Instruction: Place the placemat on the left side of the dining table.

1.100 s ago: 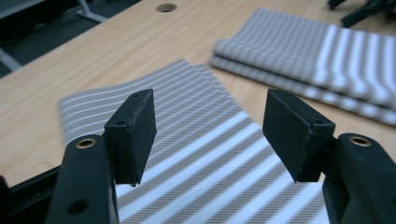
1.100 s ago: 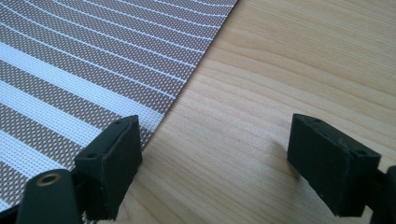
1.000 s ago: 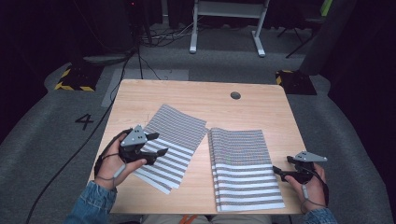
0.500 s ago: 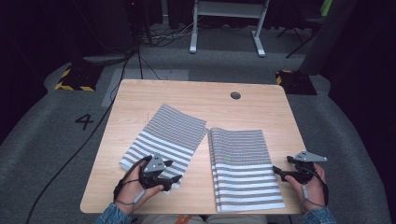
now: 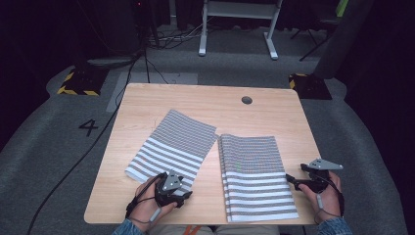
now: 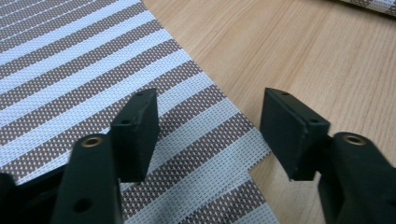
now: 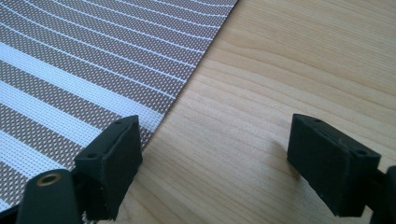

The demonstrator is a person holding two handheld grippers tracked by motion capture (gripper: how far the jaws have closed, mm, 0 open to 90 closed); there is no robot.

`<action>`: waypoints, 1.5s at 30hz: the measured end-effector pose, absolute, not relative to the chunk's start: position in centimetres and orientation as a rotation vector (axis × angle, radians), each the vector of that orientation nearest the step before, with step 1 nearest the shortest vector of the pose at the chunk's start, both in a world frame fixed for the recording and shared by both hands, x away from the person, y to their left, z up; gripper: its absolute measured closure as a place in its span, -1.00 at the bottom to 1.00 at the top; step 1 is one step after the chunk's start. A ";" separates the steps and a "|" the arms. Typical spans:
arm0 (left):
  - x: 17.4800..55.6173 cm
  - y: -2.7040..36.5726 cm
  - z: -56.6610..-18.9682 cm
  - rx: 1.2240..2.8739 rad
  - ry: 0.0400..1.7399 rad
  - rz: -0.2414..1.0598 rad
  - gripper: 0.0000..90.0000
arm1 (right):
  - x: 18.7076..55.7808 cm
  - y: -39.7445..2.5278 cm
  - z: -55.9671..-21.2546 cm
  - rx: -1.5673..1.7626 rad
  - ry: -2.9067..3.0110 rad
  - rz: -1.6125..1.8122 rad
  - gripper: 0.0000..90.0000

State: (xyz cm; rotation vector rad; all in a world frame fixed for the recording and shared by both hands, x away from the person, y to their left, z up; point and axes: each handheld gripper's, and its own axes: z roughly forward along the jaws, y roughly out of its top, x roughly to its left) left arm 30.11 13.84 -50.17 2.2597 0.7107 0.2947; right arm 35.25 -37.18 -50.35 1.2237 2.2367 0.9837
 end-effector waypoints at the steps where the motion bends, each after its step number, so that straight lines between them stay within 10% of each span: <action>1: 30.1 13.8 -50.2 2.256 0.715 0.295 -0.04 | 35.2 -37.2 -50.4 1.225 2.236 0.986 -0.60; 12: 30.4 15.0 -49.7 2.232 0.715 0.335 0.82 | 35.2 -37.2 -50.3 1.223 2.237 0.984 -0.60; 34: 27.1 24.0 -47.0 2.125 0.563 0.022 0.79 | 35.2 -37.1 -50.3 1.227 2.234 0.985 -0.60; 45: 26.7 25.1 -44.6 2.023 0.610 0.202 0.90 | 35.3 -37.1 -50.3 1.232 2.232 0.987 -0.59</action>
